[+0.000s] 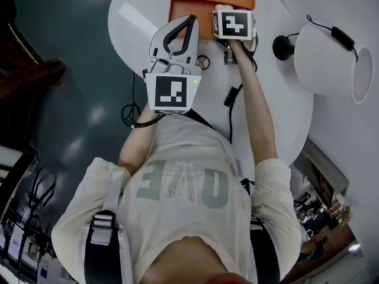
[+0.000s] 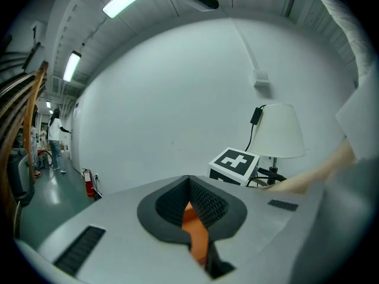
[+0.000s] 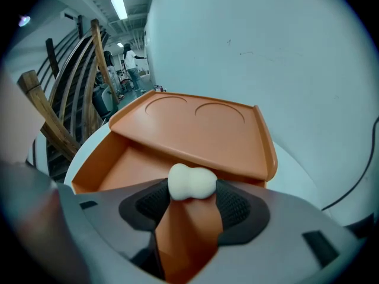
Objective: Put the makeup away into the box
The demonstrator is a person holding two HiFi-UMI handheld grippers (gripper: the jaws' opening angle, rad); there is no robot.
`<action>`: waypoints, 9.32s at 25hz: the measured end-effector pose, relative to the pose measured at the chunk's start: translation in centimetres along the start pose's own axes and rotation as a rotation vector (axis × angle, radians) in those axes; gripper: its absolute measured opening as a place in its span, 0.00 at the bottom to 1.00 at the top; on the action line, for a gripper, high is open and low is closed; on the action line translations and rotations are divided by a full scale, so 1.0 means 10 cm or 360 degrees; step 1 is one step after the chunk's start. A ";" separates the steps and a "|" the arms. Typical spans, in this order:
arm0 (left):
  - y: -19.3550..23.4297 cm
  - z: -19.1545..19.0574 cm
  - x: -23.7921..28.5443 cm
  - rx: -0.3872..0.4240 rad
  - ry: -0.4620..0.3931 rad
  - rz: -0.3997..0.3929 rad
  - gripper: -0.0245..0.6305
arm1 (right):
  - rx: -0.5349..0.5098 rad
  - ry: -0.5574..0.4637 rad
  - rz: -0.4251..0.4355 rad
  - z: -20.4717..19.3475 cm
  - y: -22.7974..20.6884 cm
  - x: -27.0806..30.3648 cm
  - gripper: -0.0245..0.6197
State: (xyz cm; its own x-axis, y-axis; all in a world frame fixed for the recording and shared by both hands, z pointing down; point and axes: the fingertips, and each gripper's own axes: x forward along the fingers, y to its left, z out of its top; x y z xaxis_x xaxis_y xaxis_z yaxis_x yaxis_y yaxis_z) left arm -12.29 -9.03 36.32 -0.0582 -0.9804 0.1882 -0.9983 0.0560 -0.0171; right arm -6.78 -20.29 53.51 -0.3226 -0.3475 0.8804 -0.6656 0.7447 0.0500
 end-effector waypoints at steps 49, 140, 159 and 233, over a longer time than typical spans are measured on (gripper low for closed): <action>-0.10 0.81 -0.20 -0.0033 -0.0221 -0.0058 0.05 | -0.0106 -0.1349 0.0262 0.39 0.35 -2.51 0.04; 0.13 0.15 0.09 0.0016 0.0035 0.0000 0.05 | -0.0065 0.0114 -0.0001 -0.18 -0.06 -0.02 0.37; 0.16 0.16 0.02 0.0023 0.0084 0.0000 0.05 | -0.0133 0.0014 -0.0074 -0.08 -0.03 -0.05 0.41; -1.28 0.65 -0.03 0.0323 -0.0193 -0.0671 0.05 | 0.0798 0.0125 -0.0098 -2.79 0.15 -1.19 0.20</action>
State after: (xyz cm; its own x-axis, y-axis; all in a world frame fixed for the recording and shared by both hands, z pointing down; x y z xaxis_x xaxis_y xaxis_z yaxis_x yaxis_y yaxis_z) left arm 0.51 -10.68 30.06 0.3648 -0.9252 0.1044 -0.9125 -0.3775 -0.1577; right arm 14.81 0.86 56.29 -0.2340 -0.3238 0.9167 -0.9290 0.3526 -0.1127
